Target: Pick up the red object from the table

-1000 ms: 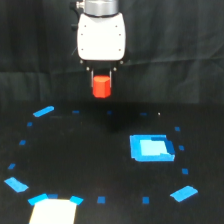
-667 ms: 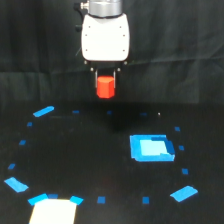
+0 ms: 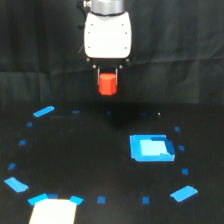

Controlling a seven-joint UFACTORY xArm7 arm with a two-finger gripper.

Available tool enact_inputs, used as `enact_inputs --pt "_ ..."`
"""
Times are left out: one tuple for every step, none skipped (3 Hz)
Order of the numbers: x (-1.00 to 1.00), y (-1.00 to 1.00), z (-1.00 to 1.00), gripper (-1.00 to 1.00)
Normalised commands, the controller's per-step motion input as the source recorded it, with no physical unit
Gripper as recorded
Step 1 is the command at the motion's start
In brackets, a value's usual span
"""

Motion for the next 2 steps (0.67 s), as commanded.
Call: enact_inputs --pt "0.19 0.16 0.50 -0.70" --pt "0.06 0.30 0.17 -0.88"
